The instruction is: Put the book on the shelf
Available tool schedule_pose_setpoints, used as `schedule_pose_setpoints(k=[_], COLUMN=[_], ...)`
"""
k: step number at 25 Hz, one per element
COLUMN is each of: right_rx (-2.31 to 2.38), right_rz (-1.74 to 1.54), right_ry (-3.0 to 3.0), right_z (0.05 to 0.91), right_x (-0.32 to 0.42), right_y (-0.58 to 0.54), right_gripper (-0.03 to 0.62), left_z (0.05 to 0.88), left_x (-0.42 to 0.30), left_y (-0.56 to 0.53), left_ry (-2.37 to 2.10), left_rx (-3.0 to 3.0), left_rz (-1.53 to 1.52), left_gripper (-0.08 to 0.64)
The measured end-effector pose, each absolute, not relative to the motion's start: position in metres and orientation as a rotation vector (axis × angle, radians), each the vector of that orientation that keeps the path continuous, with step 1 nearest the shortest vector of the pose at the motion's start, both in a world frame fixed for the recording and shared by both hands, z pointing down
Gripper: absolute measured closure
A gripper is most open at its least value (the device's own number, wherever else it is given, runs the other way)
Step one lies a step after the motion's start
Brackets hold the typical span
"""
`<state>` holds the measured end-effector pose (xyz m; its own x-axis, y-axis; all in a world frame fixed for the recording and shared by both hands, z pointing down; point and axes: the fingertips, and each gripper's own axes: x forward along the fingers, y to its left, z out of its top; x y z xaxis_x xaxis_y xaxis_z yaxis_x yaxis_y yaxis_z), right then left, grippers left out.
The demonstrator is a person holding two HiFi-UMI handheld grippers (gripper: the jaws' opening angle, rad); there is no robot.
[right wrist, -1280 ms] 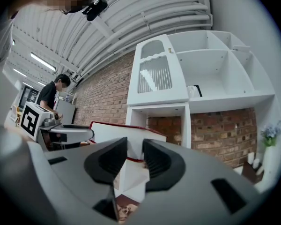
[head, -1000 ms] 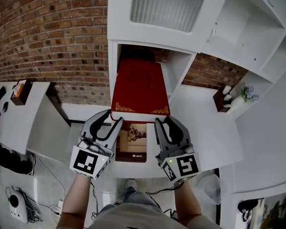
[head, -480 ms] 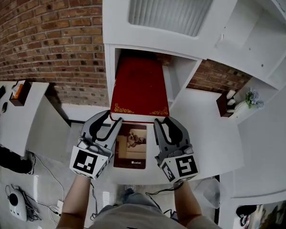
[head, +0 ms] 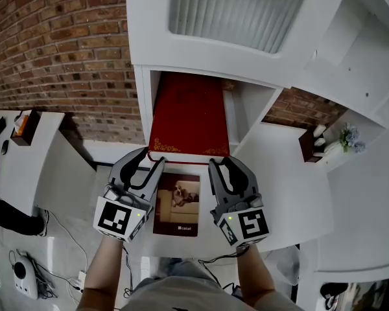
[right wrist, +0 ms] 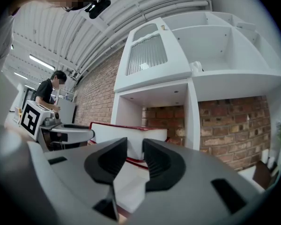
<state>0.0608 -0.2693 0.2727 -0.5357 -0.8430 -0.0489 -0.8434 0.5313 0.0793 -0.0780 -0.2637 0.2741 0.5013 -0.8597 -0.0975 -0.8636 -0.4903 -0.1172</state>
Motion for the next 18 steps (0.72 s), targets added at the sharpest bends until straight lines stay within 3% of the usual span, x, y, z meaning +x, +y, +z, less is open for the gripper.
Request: schedule_pose_setpoints(k=[18], right_rx=[-1.483], right_rz=[0.146], right_ry=[2.761], right_z=[0.272], right_x=[0.056], right_y=[-0.308], right_gripper=[0.476], left_z=[0.276], left_x=[-0.082], left_y=[-0.303], left_ry=[1.522], left_rx=[-2.589], left_rz=[0.056], left_gripper=[0.403])
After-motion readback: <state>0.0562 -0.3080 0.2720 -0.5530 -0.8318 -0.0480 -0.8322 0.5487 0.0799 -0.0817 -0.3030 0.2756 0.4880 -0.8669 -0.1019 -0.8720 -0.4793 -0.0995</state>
